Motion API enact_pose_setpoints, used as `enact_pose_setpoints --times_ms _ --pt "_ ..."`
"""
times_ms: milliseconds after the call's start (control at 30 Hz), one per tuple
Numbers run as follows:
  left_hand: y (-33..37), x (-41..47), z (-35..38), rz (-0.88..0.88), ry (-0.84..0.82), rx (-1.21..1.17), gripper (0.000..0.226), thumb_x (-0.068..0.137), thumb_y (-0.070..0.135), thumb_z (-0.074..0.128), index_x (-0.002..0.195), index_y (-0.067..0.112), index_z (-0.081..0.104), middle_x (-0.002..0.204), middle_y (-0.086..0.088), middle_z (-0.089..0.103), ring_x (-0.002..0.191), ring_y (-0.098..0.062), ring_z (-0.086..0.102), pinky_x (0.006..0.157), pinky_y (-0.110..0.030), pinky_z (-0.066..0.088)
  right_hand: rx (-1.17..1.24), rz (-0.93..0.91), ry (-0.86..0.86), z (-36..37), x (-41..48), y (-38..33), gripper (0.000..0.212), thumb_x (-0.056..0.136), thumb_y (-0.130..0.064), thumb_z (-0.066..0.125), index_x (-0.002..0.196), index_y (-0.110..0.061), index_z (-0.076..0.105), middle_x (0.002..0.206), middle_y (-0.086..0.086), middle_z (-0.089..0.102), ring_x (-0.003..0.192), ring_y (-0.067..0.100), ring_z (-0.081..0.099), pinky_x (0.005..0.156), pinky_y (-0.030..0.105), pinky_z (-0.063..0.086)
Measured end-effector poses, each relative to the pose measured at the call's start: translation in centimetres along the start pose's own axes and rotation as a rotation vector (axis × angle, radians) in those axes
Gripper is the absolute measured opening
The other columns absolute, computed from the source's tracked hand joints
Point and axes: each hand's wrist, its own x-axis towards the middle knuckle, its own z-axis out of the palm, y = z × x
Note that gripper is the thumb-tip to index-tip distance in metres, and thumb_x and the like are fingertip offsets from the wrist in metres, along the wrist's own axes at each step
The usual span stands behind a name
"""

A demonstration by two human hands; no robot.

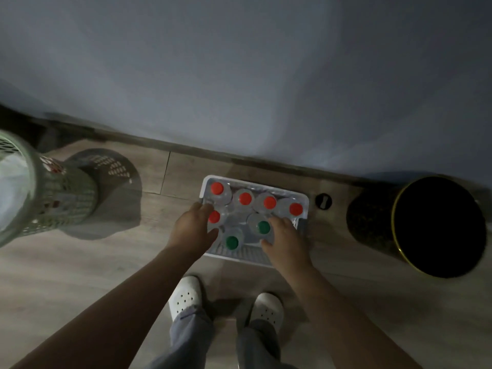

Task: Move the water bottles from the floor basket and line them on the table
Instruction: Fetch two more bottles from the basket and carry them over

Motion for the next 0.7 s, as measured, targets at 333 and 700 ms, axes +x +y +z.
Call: enact_pose_setpoints --times_ms 333,700 --pt "-1.7 4.6 5.3 0.021 0.025 0.064 0.037 0.079 0.027 0.072 0.112 0.016 0.059 0.117 -0.002 0.054 0.094 -0.016 0.057 0.084 -0.026 0.049 -0.01 0.027 0.109 5.7 4.3 2.2 0.046 0.084 -0.026 0.067 0.125 -0.018 0.047 0.128 0.005 0.046 0.112 0.021 0.056 0.08 0.024 0.046" --pt "0.2 0.7 1.4 -0.015 0.096 -0.077 0.039 0.076 0.018 0.075 0.111 0.012 0.057 0.115 -0.004 0.051 0.097 -0.019 0.054 0.086 -0.029 0.051 0.138 0.016 0.295 1.5 0.1 1.6 0.028 0.071 -0.016 0.075 0.09 -0.013 0.055 0.096 -0.002 0.052 0.078 0.009 0.047 0.056 0.009 0.028"
